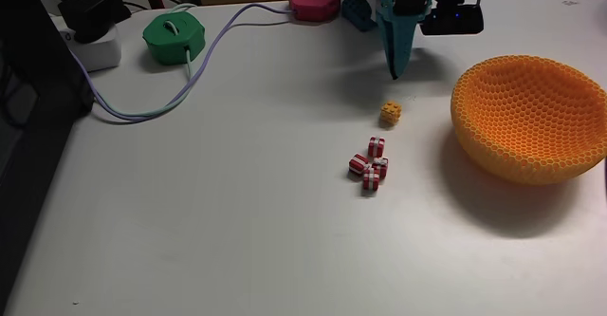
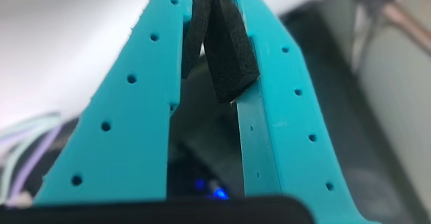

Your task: Place cube pieces into the yellow basket

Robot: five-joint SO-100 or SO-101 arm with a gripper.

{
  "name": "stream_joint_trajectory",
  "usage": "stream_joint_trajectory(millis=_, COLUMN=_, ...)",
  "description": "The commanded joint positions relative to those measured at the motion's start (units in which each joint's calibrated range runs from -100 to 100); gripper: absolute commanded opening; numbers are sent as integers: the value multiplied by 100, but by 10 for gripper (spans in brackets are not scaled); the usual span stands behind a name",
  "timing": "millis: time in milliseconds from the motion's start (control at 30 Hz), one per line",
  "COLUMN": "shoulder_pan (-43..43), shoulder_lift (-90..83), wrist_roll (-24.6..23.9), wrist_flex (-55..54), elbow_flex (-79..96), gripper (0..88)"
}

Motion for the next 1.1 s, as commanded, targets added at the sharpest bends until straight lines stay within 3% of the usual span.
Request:
stream_joint_trajectory(millis=0, shoulder_pan=-22, shoulder_lift=-30, wrist_roll=29, wrist_flex=-24, elbow_flex=-314, gripper=0)
stream_joint_trajectory(millis=167, shoulder_pan=-78, shoulder_lift=236, wrist_roll=107, wrist_flex=-33, elbow_flex=-920, gripper=0)
stream_joint_trajectory(millis=367, shoulder_pan=-22, shoulder_lift=2442, wrist_roll=166, wrist_flex=271, elbow_flex=-2981, gripper=0)
stream_joint_trajectory(millis=567, shoulder_pan=-349, shoulder_lift=4156, wrist_roll=195, wrist_flex=254, elbow_flex=-3665, gripper=1)
stream_joint_trajectory(millis=733, shoulder_pan=-116, shoulder_lift=6031, wrist_roll=298, wrist_flex=245, elbow_flex=-4300, gripper=94)
stream_joint_trajectory(millis=867, shoulder_pan=80, shoulder_lift=6552, wrist_roll=469, wrist_flex=106, elbow_flex=-4512, gripper=152)
stream_joint_trajectory(millis=1067, shoulder_pan=229, shoulder_lift=7423, wrist_roll=615, wrist_flex=-485, elbow_flex=-4657, gripper=180)
